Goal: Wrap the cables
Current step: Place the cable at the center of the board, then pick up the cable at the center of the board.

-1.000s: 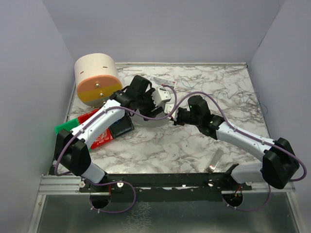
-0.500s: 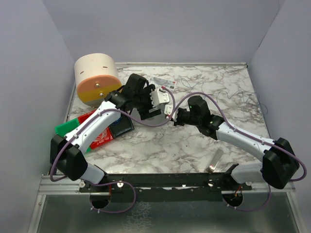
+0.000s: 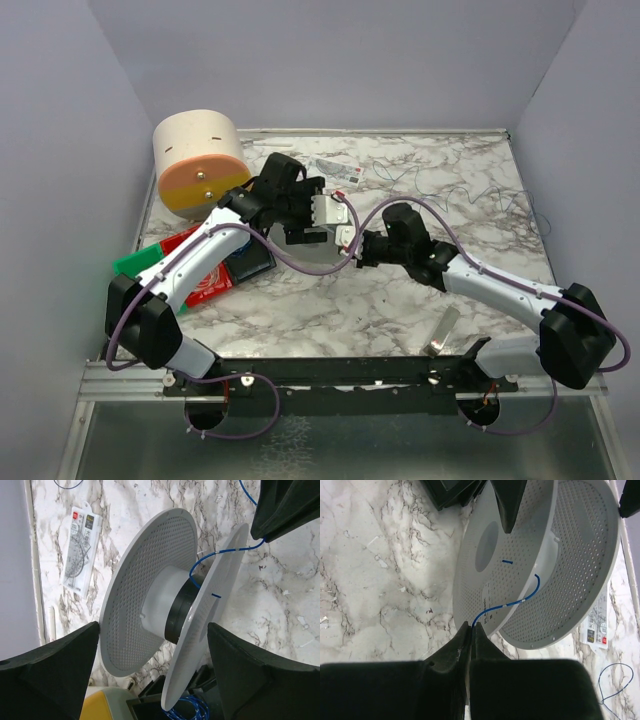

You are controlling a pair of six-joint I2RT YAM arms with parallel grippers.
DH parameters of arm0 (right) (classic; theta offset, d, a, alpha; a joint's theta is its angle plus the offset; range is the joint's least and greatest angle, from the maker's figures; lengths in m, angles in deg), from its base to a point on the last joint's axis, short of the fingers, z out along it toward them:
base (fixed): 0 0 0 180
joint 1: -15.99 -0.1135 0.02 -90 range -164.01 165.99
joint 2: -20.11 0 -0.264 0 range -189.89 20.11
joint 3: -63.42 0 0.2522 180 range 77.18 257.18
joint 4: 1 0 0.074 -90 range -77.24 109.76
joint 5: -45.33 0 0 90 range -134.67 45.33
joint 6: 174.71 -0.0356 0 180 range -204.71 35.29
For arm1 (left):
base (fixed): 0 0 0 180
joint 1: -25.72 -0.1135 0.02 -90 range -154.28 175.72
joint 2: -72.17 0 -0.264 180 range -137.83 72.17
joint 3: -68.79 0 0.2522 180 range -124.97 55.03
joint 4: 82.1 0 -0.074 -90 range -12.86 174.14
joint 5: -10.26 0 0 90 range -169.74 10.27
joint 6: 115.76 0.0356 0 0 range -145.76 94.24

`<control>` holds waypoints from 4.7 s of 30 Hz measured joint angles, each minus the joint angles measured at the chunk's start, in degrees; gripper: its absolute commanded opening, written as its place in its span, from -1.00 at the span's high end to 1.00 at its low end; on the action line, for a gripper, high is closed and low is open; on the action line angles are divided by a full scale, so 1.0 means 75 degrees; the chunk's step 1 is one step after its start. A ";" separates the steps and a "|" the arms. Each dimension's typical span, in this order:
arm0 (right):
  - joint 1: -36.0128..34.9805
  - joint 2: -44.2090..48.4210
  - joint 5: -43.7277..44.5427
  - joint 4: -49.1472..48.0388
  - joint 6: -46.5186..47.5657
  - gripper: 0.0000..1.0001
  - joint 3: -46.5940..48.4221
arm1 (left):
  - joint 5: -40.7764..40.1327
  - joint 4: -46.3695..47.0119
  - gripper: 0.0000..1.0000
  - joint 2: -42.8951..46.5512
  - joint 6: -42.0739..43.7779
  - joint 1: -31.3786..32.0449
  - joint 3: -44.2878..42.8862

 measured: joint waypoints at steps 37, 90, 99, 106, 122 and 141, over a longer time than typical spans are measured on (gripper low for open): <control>-0.0111 -0.0152 -0.0420 0.1448 -0.0184 0.30 0.0825 | 0.0402 -0.0239 -0.43 -0.0146 0.0321 -0.0140 -0.0201; 0.0105 -0.0586 -0.1102 0.3340 -0.0507 -0.33 0.2157 | 0.0189 0.0143 0.09 -0.0012 -0.0245 -0.0251 -0.0187; 0.0527 -0.0571 -0.1973 0.3602 -0.0562 -0.33 0.2288 | -0.0128 0.0265 0.06 -0.0012 -0.0414 -0.0236 -0.0198; 0.1647 -0.0373 -0.1431 0.2658 -0.1731 -0.30 0.2570 | 0.0303 -0.0749 -0.08 0.0152 0.0551 0.0361 0.0154; 0.1684 -0.0635 -0.1061 0.1209 -0.2110 -0.24 0.1335 | 0.0414 -0.0504 0.01 0.0460 0.0262 0.0458 0.0370; 0.1574 0.0268 -0.2244 0.2107 -0.0901 -0.38 0.0822 | -0.0221 0.0959 -0.88 0.0455 -0.0816 0.0119 0.0641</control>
